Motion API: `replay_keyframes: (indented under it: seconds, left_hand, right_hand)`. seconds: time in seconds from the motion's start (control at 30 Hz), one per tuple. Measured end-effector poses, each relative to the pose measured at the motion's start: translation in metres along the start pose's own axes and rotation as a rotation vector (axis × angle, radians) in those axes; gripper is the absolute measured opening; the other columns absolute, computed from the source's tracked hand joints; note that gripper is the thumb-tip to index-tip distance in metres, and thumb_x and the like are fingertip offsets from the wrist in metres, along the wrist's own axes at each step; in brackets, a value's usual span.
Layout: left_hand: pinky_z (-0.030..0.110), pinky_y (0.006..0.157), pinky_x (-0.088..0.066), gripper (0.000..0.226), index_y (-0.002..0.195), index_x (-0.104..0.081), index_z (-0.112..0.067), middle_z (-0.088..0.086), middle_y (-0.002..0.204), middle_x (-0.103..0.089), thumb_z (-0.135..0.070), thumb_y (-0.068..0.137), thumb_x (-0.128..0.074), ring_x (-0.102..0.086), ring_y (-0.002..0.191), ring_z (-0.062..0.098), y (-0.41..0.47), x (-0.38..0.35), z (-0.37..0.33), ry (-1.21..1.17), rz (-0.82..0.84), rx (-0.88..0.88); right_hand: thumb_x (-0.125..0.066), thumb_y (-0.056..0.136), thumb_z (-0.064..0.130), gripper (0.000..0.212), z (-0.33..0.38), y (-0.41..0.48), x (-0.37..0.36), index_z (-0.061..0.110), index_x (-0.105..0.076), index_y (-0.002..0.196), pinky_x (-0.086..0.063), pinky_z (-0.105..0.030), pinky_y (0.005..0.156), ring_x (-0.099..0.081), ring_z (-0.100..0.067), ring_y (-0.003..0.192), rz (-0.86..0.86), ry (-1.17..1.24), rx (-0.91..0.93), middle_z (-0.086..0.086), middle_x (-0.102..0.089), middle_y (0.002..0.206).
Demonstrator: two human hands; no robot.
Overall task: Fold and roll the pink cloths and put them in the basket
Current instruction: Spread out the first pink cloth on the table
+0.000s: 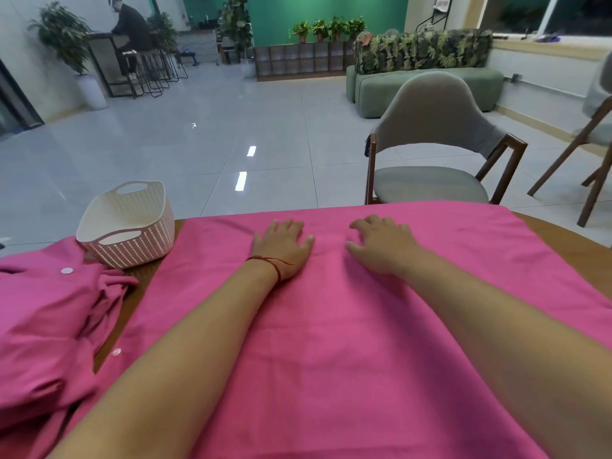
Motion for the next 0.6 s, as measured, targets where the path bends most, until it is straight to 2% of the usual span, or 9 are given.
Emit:
replay_keyframes:
  seconds: [0.07, 0.13, 0.23, 0.4, 0.47, 0.6]
  left_hand:
    - [0.064, 0.125, -0.008, 0.067, 0.163, -0.026, -0.036, -0.007, 0.174, -0.014, -0.067, 0.103, -0.027, -0.009, 0.161, 0.024, 0.019, -0.006, -0.024, 0.023, 0.043, -0.057]
    - [0.064, 0.125, -0.005, 0.069, 0.164, -0.022, -0.041, -0.01, 0.174, -0.01, -0.07, 0.102, -0.024, -0.006, 0.161, 0.023, 0.034, -0.013, -0.026, 0.045, 0.078, -0.058]
    - [0.063, 0.126, -0.005, 0.079, 0.164, -0.015, -0.044, -0.013, 0.174, -0.007, -0.082, 0.095, -0.019, -0.005, 0.161, 0.021, 0.045, -0.014, 0.022, 0.041, 0.068, 0.016]
    - [0.057, 0.128, -0.009, 0.096, 0.165, -0.011, -0.043, -0.004, 0.175, -0.008, -0.092, 0.082, -0.007, -0.01, 0.161, 0.028, 0.05, 0.009, 0.171, 0.091, 0.024, 0.288]
    - [0.052, 0.129, -0.006, 0.097, 0.166, -0.01, -0.04, 0.001, 0.175, -0.007, -0.09, 0.083, -0.006, -0.009, 0.16, 0.032, 0.049, 0.011, 0.193, 0.104, 0.023, 0.333]
    - [0.053, 0.129, -0.007, 0.09, 0.166, -0.012, -0.039, 0.002, 0.175, -0.009, -0.086, 0.089, -0.008, -0.011, 0.16, 0.033, 0.058, 0.007, 0.189, 0.114, 0.003, 0.34]
  right_hand:
    - [-0.041, 0.103, 0.063, 0.063, 0.011, 0.024, -0.003, 0.039, -0.035, 0.161, -0.029, -0.06, 0.122, -0.032, -0.03, 0.154, 0.025, 0.048, 0.055, 0.002, -0.031, 0.171]
    - [-0.037, 0.102, 0.072, 0.069, 0.003, 0.042, -0.012, 0.045, -0.026, 0.165, -0.019, -0.061, 0.127, -0.018, -0.026, 0.161, 0.076, 0.08, 0.058, 0.007, -0.017, 0.177]
    - [-0.021, 0.095, 0.088, 0.081, -0.044, 0.052, -0.023, 0.051, -0.012, 0.166, -0.009, -0.059, 0.13, -0.006, -0.023, 0.164, 0.113, 0.069, 0.017, 0.012, -0.004, 0.178]
    - [-0.002, 0.077, 0.104, 0.103, -0.192, 0.043, -0.012, 0.052, -0.007, 0.166, -0.013, -0.065, 0.128, -0.007, -0.028, 0.164, 0.059, 0.015, -0.287, 0.011, -0.002, 0.178]
    - [0.0, 0.073, 0.106, 0.108, -0.23, 0.031, -0.011, 0.053, -0.007, 0.166, -0.012, -0.066, 0.127, -0.008, -0.03, 0.164, 0.052, 0.011, -0.367, 0.01, -0.003, 0.178]
    - [-0.003, 0.074, 0.106, 0.106, -0.243, 0.036, -0.012, 0.054, -0.008, 0.165, -0.013, -0.065, 0.127, -0.009, -0.031, 0.164, 0.054, 0.026, -0.377, 0.009, -0.004, 0.178]
Point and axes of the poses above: each hand's wrist, its own y-axis towards the middle knuckle, its own x-axis out of the back of the hand, z = x × y, the point moved 5 cm from there along y, towards the middle knuckle
